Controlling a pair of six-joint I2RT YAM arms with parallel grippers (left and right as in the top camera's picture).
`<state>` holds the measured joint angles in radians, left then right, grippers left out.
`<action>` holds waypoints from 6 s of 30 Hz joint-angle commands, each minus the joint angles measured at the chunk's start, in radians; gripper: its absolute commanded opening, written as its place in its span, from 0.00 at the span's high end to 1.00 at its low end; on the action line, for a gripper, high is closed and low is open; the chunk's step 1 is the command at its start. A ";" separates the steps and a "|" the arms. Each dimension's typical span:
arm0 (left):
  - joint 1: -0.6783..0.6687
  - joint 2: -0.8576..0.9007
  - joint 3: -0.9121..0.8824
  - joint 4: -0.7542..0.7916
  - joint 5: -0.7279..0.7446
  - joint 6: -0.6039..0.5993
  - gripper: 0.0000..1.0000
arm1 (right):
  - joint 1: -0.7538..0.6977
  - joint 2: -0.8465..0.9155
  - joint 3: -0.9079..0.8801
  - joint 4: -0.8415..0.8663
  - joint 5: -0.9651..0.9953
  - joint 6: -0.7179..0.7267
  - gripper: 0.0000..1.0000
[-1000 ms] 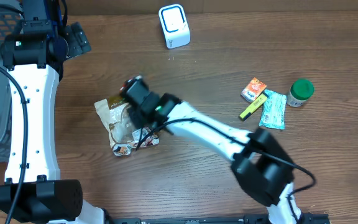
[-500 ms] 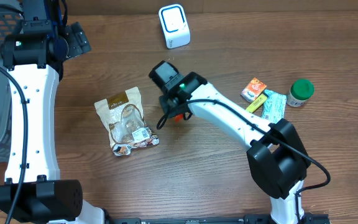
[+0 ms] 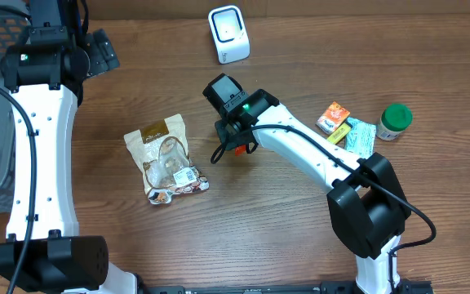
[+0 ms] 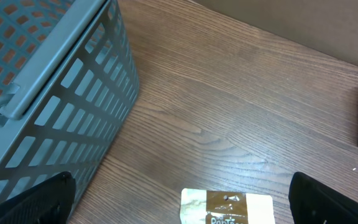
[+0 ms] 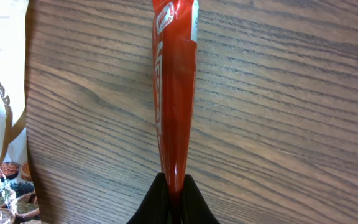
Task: Scan the item barcode
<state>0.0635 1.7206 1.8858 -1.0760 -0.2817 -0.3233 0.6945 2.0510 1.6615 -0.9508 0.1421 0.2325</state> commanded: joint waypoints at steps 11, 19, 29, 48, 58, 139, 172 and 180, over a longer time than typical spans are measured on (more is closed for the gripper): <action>-0.001 0.010 0.008 0.002 -0.013 -0.014 0.00 | 0.002 -0.018 0.000 0.013 -0.238 -0.381 0.96; -0.001 0.010 0.008 0.003 -0.013 -0.014 0.00 | 0.000 -0.018 -0.001 0.013 -0.237 -0.420 0.95; -0.001 0.010 0.008 0.002 -0.013 -0.014 0.00 | -0.001 -0.018 -0.006 -0.008 -0.148 -0.286 0.96; -0.001 0.010 0.008 0.003 -0.013 -0.014 0.00 | -0.007 -0.018 -0.006 -0.047 -0.004 0.291 0.39; -0.001 0.010 0.008 0.003 -0.013 -0.014 0.00 | -0.007 -0.018 -0.006 -0.138 0.043 0.292 0.83; -0.001 0.010 0.008 0.003 -0.013 -0.014 0.00 | -0.072 0.059 -0.274 0.517 -0.172 0.582 0.91; -0.001 0.010 0.008 0.003 -0.013 -0.014 0.00 | -0.140 0.059 0.058 -0.338 -0.202 0.205 0.57; -0.001 0.010 0.008 0.003 -0.013 -0.014 0.00 | -0.140 0.059 0.056 -0.334 -0.094 0.208 0.59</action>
<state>0.0635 1.7206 1.8858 -1.0760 -0.2817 -0.3233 0.5522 2.1109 1.7145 -1.2861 -0.0017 0.4622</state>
